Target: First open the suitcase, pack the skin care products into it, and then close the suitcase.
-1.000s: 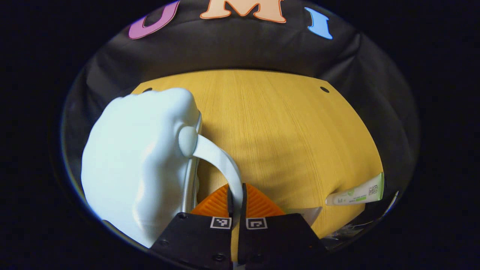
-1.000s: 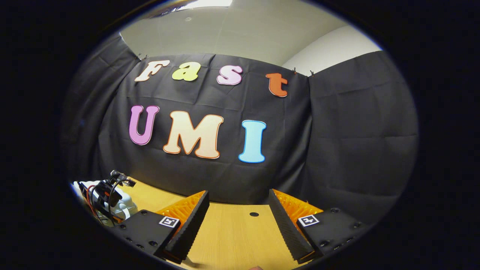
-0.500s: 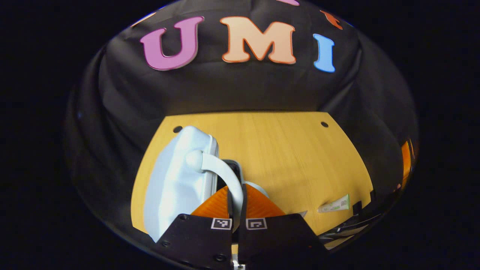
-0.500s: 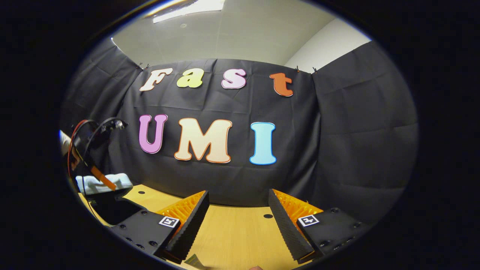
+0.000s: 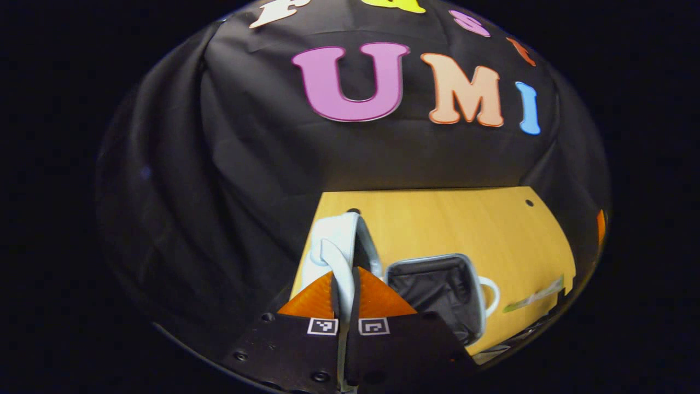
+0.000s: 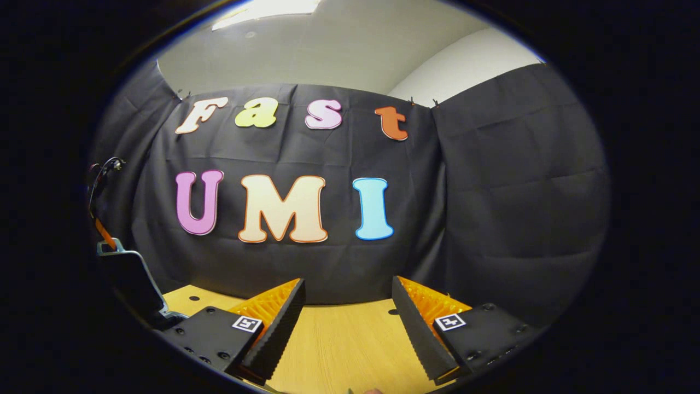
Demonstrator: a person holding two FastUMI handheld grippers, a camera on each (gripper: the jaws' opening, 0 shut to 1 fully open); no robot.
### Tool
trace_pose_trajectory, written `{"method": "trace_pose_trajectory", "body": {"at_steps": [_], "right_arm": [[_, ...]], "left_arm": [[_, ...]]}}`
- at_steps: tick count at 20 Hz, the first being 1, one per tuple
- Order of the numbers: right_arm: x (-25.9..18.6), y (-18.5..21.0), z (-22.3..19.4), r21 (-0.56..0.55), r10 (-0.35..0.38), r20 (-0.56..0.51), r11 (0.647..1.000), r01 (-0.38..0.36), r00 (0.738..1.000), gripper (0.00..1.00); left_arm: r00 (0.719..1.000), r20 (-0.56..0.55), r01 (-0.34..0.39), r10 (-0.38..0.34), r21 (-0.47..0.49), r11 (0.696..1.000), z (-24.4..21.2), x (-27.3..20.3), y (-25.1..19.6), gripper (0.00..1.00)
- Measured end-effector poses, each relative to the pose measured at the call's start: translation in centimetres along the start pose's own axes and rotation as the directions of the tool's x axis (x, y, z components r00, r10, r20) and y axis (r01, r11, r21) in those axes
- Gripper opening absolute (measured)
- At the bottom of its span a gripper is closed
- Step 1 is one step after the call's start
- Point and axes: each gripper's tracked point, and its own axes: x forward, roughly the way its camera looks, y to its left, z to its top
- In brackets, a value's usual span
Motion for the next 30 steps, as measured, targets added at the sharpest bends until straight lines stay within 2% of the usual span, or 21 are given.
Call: {"method": "trace_pose_trajectory", "body": {"at_steps": [4,5,6,8,10,15,19,20,22,24,25,30], "right_arm": [[-0.2,2.5,0.0,-0.014,-0.024,-0.035,1.000,0.024,0.999,0.98],[0.0,3.0,-0.4,-0.019,-0.024,-0.055,1.000,0.023,0.998,0.98],[0.1,3.2,-0.6,-0.038,-0.028,-0.063,0.999,0.026,0.998,0.98],[0.2,1.9,-0.2,-0.061,-0.078,-0.048,0.995,0.075,0.996,0.98],[-0.3,1.7,-1.6,-0.032,-0.082,-0.085,0.996,0.080,0.993,0.98],[-1.2,-1.8,-3.5,-0.049,-0.170,-0.150,0.985,0.164,0.974,0.98],[-1.2,-2.4,-4.1,-0.087,-0.183,-0.179,0.982,0.170,0.967,0.98],[-1.2,-2.3,-4.1,-0.093,-0.181,-0.184,0.982,0.167,0.966,0.98],[-1.1,-2.1,-3.3,-0.078,-0.167,-0.173,0.985,0.156,0.971,0.99],[-1.1,-1.6,-2.7,-0.075,-0.137,-0.150,0.989,0.127,0.979,0.99],[-1.0,-1.5,-2.4,-0.080,-0.115,-0.137,0.991,0.105,0.984,0.99],[-1.1,-1.6,-0.5,-0.080,0.019,-0.071,0.996,-0.025,0.997,0.98]], "left_arm": [[0.998,0.032,-0.057,0.058,-0.040,0.998,-1.5,2.9,6.9,0.00],[0.998,0.038,-0.043,0.045,-0.061,0.997,-2.0,3.6,7.7,0.00],[0.999,0.031,-0.038,0.041,-0.080,0.996,-2.7,4.5,8.8,0.00],[0.998,-0.016,-0.064,0.063,-0.103,0.993,-4.8,6.4,11.2,0.00],[0.996,-0.024,-0.092,0.089,-0.129,0.987,-6.6,8.6,12.4,0.00],[0.988,-0.046,-0.154,0.148,-0.166,0.974,-11.0,13.1,14.2,0.00],[0.976,-0.052,-0.220,0.214,-0.186,0.958,-12.8,14.8,15.0,0.09],[0.969,-0.032,-0.246,0.244,-0.188,0.951,-12.6,14.8,15.4,0.07],[0.957,0.017,-0.280,0.290,-0.221,0.934,-10.9,14.4,16.0,0.40],[0.934,0.112,-0.305,0.340,-0.251,0.919,-8.5,13.1,15.6,0.75],[0.919,0.152,-0.316,0.362,-0.264,0.912,-7.5,12.2,14.9,0.87],[0.861,0.336,-0.301,0.381,-0.266,0.916,-1.6,3.5,8.6,0.88]]}}
